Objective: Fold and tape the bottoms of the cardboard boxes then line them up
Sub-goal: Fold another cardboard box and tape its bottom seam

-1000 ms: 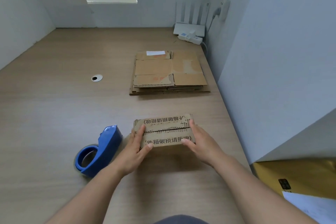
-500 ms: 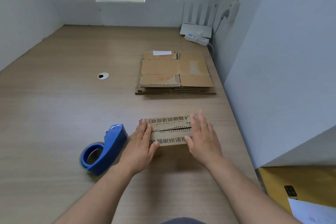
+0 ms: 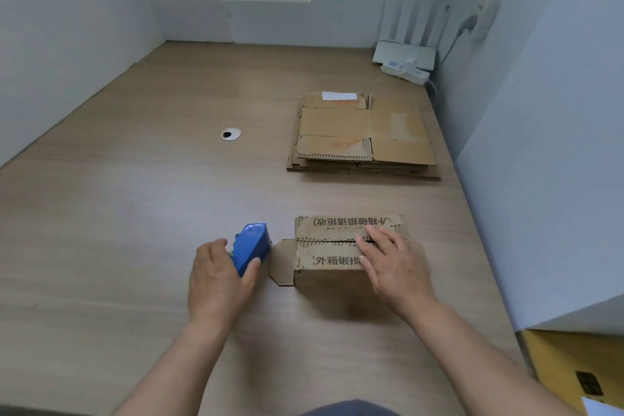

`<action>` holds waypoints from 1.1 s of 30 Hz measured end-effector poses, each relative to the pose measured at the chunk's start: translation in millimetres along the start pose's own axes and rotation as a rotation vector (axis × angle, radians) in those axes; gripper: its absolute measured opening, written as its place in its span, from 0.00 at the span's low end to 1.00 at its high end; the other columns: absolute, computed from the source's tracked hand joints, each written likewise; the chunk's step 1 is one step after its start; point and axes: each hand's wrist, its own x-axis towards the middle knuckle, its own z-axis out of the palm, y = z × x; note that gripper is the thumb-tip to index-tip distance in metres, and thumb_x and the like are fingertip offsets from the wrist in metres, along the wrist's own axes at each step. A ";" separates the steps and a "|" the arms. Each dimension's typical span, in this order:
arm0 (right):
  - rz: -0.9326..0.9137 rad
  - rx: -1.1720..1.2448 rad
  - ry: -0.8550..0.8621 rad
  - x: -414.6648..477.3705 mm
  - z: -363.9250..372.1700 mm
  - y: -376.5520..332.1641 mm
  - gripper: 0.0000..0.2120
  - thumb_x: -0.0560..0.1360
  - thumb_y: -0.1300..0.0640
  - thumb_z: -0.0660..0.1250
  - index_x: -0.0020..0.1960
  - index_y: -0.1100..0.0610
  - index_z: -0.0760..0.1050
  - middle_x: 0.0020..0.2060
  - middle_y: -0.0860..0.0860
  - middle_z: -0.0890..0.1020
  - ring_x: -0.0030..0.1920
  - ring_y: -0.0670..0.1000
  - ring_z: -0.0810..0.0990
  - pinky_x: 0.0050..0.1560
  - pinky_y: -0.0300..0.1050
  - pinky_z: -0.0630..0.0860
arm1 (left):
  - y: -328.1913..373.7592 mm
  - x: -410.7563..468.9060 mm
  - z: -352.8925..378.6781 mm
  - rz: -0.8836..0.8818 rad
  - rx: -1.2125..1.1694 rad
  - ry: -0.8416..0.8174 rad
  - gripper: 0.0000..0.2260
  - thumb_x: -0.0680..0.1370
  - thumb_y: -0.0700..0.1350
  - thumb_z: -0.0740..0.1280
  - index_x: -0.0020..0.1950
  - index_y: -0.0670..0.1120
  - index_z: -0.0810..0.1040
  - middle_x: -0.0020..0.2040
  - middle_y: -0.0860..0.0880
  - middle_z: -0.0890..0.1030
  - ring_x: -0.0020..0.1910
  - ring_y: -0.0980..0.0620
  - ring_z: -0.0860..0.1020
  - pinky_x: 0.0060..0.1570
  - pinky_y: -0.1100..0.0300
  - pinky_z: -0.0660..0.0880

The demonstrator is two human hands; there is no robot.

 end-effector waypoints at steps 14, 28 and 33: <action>-0.004 -0.091 -0.082 4.3 -4.5 -3.4 0.21 0.74 0.48 0.55 0.52 0.55 0.83 0.53 0.55 0.83 0.51 0.59 0.82 0.44 0.56 0.81 | 6.7 28.6 2.2 -0.258 0.303 -0.265 0.19 0.77 0.59 0.62 0.50 0.43 0.76 0.40 0.48 0.73 0.40 0.47 0.71 0.41 0.59 0.67; -0.059 0.104 -0.055 -1.0 -15.3 4.8 0.19 0.74 0.52 0.58 0.56 0.61 0.80 0.55 0.55 0.82 0.55 0.55 0.81 0.53 0.50 0.80 | 100.8 11.3 -27.2 0.566 0.396 -0.421 0.26 0.76 0.65 0.61 0.67 0.51 0.65 0.47 0.54 0.74 0.46 0.50 0.74 0.46 0.58 0.73; 0.407 0.726 -0.154 5.4 -39.0 10.0 0.25 0.75 0.65 0.62 0.71 0.52 0.69 0.65 0.48 0.75 0.65 0.50 0.73 0.70 0.45 0.65 | 103.7 16.4 -27.4 0.570 0.417 -0.466 0.27 0.75 0.66 0.61 0.67 0.52 0.65 0.46 0.54 0.73 0.43 0.51 0.72 0.47 0.58 0.72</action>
